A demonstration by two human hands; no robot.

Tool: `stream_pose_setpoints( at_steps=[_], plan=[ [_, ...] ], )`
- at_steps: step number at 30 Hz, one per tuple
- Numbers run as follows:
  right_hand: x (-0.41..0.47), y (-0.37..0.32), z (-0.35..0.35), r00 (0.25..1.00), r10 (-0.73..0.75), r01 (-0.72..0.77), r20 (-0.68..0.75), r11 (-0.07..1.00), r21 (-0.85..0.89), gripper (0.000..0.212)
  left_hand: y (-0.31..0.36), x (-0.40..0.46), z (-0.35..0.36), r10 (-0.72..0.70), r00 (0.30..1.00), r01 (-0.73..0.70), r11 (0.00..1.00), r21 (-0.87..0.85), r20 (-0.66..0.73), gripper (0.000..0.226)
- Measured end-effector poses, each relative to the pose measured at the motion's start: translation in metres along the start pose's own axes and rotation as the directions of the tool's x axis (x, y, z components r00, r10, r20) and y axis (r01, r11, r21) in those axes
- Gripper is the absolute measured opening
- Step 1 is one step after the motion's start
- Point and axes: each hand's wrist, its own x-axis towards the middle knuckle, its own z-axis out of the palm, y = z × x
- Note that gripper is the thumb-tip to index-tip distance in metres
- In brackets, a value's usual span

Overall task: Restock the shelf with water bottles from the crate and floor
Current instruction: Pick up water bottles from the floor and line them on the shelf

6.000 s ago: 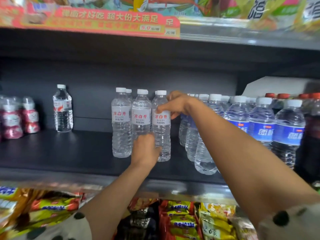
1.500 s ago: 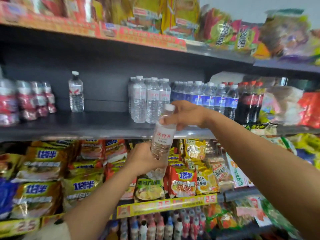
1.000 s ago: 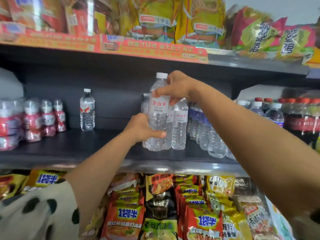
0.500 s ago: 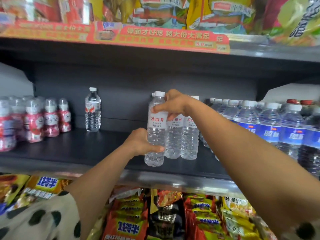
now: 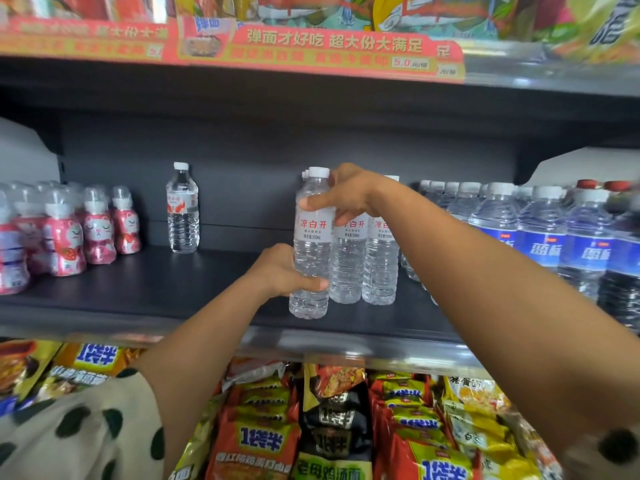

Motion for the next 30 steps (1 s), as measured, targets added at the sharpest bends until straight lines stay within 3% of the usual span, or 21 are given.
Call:
stream_pose_setpoints(
  at_steps=[5,7,10,13,17,22,30],
  plan=[
    [-0.008,-0.002,-0.001,0.999,0.009,-0.009,-0.034,1.0,-0.008,0.038,-0.001,-0.008,-0.003,-0.015,1.0,0.016,0.999,0.051,-0.014,0.04],
    [-0.012,-0.004,-0.003,0.997,0.023,-0.025,-0.067,0.999,-0.027,0.042,0.003,-0.015,-0.006,-0.021,1.0,0.023,0.996,0.081,-0.019,0.041],
    [-0.026,-0.008,-0.006,0.99,0.056,-0.075,-0.133,0.987,-0.14,0.053,0.013,-0.032,-0.013,-0.019,0.998,0.026,0.991,0.133,-0.055,0.043],
    [-0.052,-0.012,-0.007,0.985,0.078,-0.114,-0.155,0.964,-0.241,0.053,0.021,-0.054,-0.018,0.006,0.996,0.013,0.979,0.204,-0.092,0.065],
    [-0.102,-0.007,0.003,0.986,0.113,-0.159,-0.126,0.873,-0.46,0.054,0.022,-0.093,-0.015,0.07,0.993,-0.035,0.939,0.343,-0.09,0.058],
    [-0.167,0.017,0.049,0.983,0.169,-0.177,-0.076,0.734,-0.655,0.063,0.0,-0.143,0.019,0.1,0.994,-0.103,0.796,0.596,0.038,0.054],
    [-0.277,0.111,0.16,0.964,0.263,-0.177,0.044,0.756,-0.63,0.062,-0.082,-0.215,0.129,-0.047,0.926,-0.226,0.726,0.65,0.374,0.053]
  ],
)
